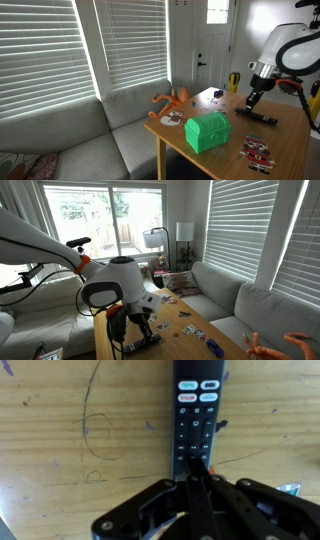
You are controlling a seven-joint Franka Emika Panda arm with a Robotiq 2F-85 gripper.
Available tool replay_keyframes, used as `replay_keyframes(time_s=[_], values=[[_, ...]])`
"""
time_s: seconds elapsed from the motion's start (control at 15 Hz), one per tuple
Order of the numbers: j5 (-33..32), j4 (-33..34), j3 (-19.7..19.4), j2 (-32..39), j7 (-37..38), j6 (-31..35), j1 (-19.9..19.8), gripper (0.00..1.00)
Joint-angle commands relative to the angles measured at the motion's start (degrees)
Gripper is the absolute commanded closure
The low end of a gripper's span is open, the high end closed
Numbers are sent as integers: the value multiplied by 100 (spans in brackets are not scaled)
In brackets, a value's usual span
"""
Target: Press a top middle button on the remote controller
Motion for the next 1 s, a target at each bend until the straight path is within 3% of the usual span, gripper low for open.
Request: replay_keyframes(time_s=[0.0, 0.93], values=[[120, 24, 18, 114, -139, 99, 37, 100], [-151, 27, 85, 143, -17, 85, -31, 100]])
